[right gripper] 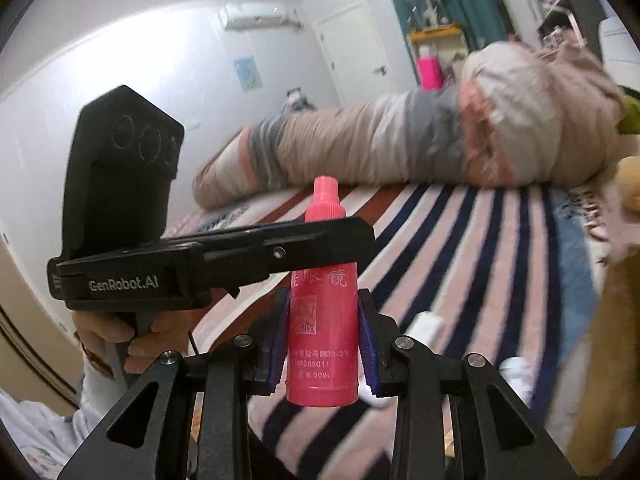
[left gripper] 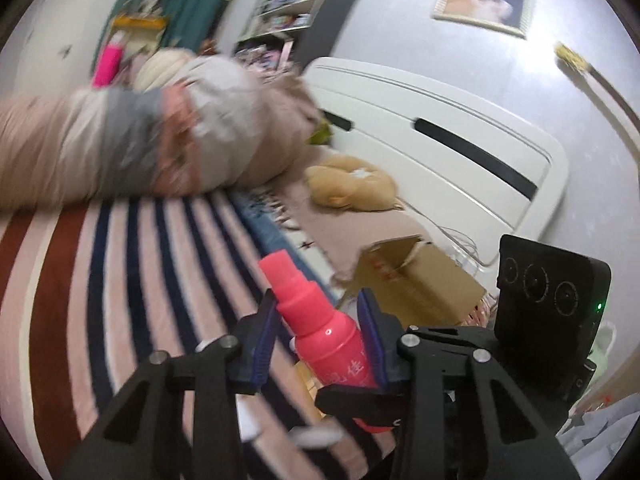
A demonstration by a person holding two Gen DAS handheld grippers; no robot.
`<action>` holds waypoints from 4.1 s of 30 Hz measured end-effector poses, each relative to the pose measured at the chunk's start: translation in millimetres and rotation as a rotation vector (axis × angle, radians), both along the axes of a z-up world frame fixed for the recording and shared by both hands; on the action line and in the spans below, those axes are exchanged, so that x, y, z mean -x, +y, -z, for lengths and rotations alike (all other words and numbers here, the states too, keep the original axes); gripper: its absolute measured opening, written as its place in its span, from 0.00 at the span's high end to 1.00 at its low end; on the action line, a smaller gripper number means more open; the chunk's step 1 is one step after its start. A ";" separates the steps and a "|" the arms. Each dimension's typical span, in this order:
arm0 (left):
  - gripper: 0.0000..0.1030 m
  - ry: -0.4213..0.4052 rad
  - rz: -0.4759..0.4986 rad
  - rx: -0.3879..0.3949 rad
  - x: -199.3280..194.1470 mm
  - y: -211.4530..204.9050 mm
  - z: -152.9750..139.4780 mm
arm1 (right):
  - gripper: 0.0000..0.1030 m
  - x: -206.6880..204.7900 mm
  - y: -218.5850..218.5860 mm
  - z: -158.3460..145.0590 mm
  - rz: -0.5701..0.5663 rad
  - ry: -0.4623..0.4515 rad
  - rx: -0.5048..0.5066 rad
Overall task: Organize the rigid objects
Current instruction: 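Lower the pink bottle into the cardboard box and release it, then grasp the white earbuds case with the right gripper while the left grasps the white rectangular box, then lower both held items into the cardboard box and open both grippers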
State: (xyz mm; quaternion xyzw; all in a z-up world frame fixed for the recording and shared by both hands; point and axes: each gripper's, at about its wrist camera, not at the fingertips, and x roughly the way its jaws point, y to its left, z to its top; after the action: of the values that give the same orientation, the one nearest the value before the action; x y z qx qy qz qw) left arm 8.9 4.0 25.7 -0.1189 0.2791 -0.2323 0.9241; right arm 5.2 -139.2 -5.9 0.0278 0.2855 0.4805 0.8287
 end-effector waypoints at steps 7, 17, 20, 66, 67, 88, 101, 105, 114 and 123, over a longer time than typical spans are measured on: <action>0.68 -0.043 0.163 -0.075 -36.4 -111.8 -28.8 | 0.74 -7.5 -104.9 -13.5 0.183 -0.048 -0.056; 0.68 0.048 0.255 -0.269 -70.4 -208.7 -6.0 | 0.74 -39.1 -185.4 24.6 0.312 0.080 -0.036; 0.68 0.078 0.242 -0.290 -76.4 -208.8 1.9 | 0.74 -48.5 -179.5 30.9 0.299 0.124 -0.009; 0.30 0.254 -0.177 -0.131 8.3 94.5 93.7 | 0.65 -40.2 54.9 112.9 0.243 0.366 0.303; 0.30 0.262 -0.173 -0.122 6.1 95.8 98.6 | 0.64 -39.7 57.5 118.0 0.232 0.382 0.310; 0.30 0.385 -0.047 -0.059 -54.3 55.7 160.5 | 0.58 -28.6 37.8 88.9 0.412 0.103 0.414; 0.64 0.373 -0.149 -0.208 -89.8 5.5 189.4 | 0.58 -47.7 8.4 68.3 0.451 0.041 0.392; 0.68 0.348 -0.159 -0.219 -80.7 10.7 178.7 | 0.58 -41.7 5.3 56.3 0.432 0.016 0.357; 0.69 0.206 -0.207 -0.270 -43.2 11.2 110.9 | 0.58 -11.7 -22.1 1.9 0.398 -0.068 0.191; 0.69 0.002 -0.161 -0.241 -15.5 -33.4 9.7 | 0.58 -8.4 -117.0 -37.3 0.514 -0.142 0.132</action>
State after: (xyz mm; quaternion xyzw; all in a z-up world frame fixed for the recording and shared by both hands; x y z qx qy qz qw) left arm 24.4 -29.4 16.0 -0.0293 0.2954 -0.1221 0.9471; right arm 13.6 -256.2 31.4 0.0116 0.2408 0.2355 0.9415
